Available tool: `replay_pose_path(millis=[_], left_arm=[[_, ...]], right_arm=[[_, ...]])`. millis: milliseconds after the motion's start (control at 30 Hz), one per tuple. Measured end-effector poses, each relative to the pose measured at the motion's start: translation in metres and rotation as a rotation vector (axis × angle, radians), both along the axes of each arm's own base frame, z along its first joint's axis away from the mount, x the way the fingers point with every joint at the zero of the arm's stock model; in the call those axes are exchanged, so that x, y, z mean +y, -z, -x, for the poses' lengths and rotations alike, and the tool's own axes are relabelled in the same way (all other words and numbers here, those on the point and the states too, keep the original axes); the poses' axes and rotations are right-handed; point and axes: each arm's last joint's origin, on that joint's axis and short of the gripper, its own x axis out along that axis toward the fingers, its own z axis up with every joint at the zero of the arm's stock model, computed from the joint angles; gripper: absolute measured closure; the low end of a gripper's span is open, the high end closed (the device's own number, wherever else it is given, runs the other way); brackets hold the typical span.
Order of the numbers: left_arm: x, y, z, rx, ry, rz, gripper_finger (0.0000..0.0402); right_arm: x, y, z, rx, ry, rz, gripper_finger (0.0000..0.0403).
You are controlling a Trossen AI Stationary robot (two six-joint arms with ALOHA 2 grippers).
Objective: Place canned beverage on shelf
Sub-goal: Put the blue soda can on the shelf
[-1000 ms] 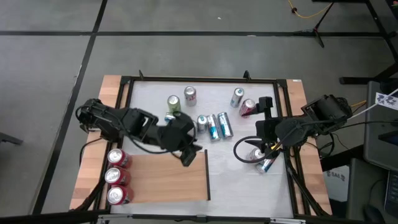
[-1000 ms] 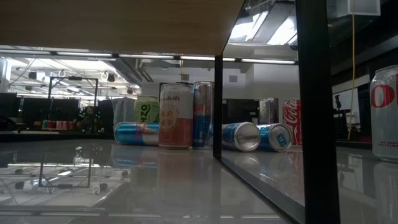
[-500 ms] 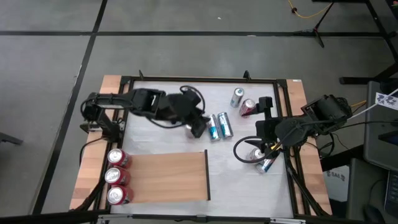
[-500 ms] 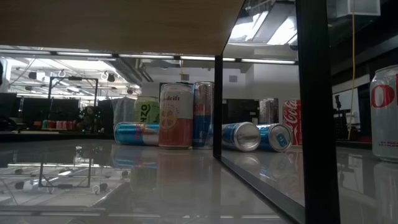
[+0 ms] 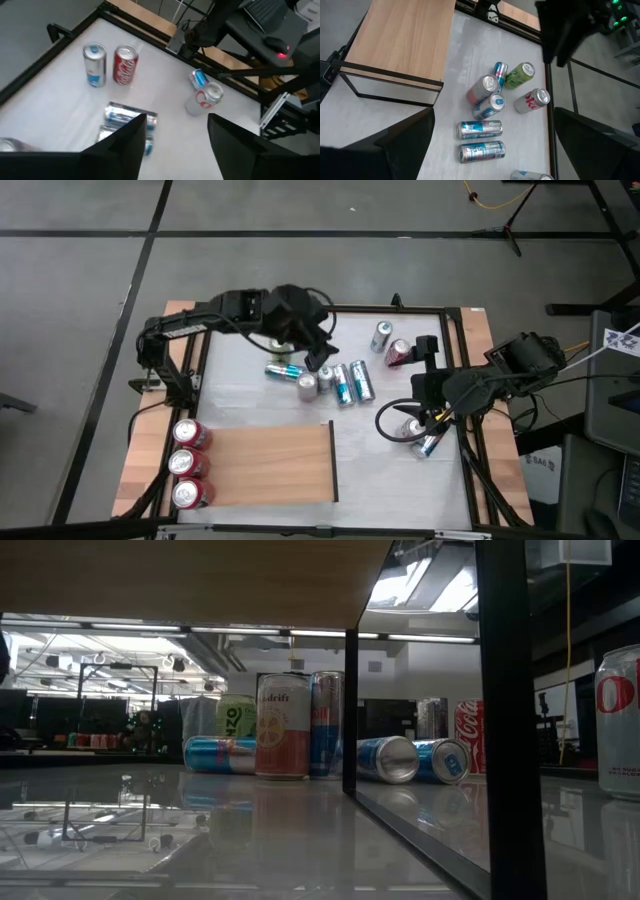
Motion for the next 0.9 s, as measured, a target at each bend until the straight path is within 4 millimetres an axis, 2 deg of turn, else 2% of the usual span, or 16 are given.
replay_pose_path(millis=[133, 300, 467, 600, 800, 900], left_arm=[[0.021, 0.0, 0.003, 0.016, 0.02, -0.078, 0.0156], [0.045, 0.001, 0.008, 0.043, 0.041, -0.196, 0.0132], [0.064, 0.003, 0.016, 0.103, 0.048, -0.263, 0.0126], [0.074, 0.004, 0.019, 0.115, 0.031, -0.273, 0.0125], [0.077, 0.004, 0.02, 0.122, 0.024, -0.292, 0.0125], [0.076, 0.004, 0.02, 0.122, 0.023, -0.294, 0.0125]], right_arm=[[0.0, -0.005, -0.005, -0.062, -0.008, 0.02, 0.0008], [-0.016, -0.012, -0.015, -0.145, 0.067, 0.011, 0.0008], [-0.058, -0.011, -0.019, -0.103, 0.22, -0.025, 0.0008], [-0.097, -0.003, -0.017, 0.0, 0.363, -0.03, 0.0008], [-0.15, 0.004, -0.017, 0.084, 0.328, -0.147, 0.0008], [-0.179, 0.012, -0.013, 0.124, 0.367, -0.17, 0.0008]])
